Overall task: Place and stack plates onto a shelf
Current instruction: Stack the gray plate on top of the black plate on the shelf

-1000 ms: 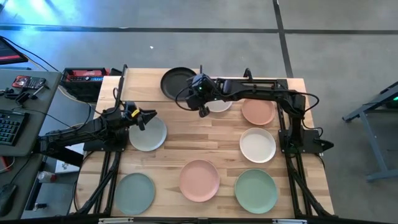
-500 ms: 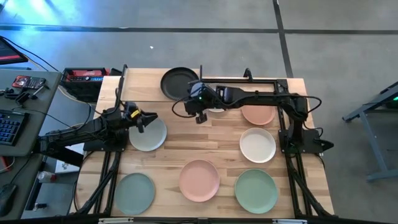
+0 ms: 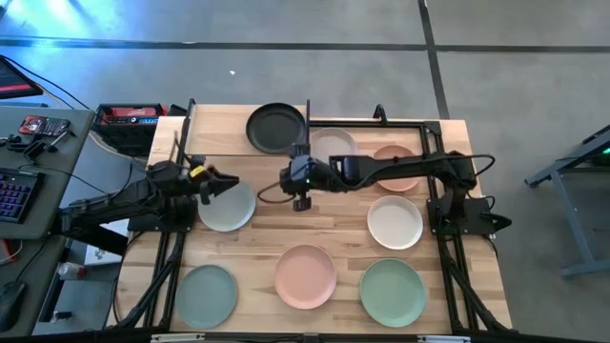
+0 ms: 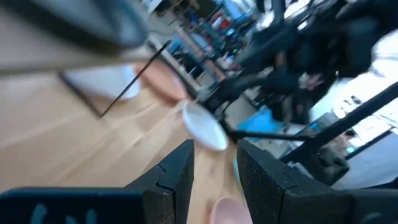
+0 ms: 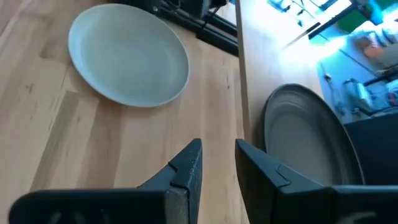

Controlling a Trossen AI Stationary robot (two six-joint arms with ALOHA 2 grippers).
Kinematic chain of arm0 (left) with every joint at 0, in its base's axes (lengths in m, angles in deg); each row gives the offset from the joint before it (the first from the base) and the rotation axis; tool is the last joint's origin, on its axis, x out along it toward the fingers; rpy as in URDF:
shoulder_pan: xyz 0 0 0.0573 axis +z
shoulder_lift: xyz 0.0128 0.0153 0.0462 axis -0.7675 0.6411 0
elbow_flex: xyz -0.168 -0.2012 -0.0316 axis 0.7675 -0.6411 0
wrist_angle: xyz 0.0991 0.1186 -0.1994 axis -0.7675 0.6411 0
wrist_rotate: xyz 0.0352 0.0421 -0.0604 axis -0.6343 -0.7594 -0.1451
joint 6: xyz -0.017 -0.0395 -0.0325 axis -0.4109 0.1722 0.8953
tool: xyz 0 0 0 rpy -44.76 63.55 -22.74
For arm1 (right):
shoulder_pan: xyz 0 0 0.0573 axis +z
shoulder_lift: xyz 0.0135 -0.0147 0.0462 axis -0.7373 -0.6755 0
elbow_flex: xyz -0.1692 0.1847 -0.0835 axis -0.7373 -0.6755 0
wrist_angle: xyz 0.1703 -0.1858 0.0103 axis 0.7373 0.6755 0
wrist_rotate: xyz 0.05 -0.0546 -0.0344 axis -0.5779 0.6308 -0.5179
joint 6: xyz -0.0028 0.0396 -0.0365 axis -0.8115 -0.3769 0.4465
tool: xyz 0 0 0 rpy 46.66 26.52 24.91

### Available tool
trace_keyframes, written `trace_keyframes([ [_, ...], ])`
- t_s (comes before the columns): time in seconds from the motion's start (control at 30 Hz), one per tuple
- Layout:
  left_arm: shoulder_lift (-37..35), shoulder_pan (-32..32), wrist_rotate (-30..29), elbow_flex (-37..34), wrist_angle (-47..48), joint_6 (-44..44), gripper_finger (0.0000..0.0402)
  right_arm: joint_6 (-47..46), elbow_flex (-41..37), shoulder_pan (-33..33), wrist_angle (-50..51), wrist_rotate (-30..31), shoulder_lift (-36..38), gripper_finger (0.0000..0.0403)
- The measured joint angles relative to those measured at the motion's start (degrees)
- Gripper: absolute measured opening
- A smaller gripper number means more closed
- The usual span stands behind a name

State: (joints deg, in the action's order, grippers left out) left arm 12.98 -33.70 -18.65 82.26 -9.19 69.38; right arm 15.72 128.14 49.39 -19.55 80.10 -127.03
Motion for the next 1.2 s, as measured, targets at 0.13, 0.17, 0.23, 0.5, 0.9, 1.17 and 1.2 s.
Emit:
trace_keyframes([
  [0.13, 0.6, 0.0, 0.0, 5.0, 0.6, -2.7, 0.011, -3.3, 0.0, 2.9, 0.0, 4.4, 0.0, 0.008],
  [0.17, 0.9, 0.0, 0.0, 6.4, 1.8, -3.1, 0.011, -4.3, 0.0, 3.6, -0.1, 5.4, 0.0, 0.008],
  [0.23, 2.2, 0.0, -0.1, 9.5, 4.5, -4.3, 0.011, -6.4, 0.0, 4.9, -0.8, 7.8, 0.0, 0.008],
  [0.5, 10.2, 0.0, -0.3, 20.4, 17.3, -4.6, 0.011, -14.9, 2.0, 9.7, -3.2, 14.2, 0.0, 0.008],
  [0.9, 24.2, -1.4, 0.7, 23.5, 25.7, 1.8, 0.011, -28.0, 15.0, 14.4, 3.7, 20.1, 0.0, 0.008],
  [1.17, 33.1, -6.6, -1.1, 23.5, 25.9, 4.6, 0.011, -34.6, 18.8, 14.8, 10.5, 20.0, 0.0, 0.008],
  [1.2, 34.1, -7.3, -1.7, 23.5, 25.9, 5.1, 0.011, -35.4, 18.7, 14.8, 10.9, 19.9, 0.0, 0.008],
])
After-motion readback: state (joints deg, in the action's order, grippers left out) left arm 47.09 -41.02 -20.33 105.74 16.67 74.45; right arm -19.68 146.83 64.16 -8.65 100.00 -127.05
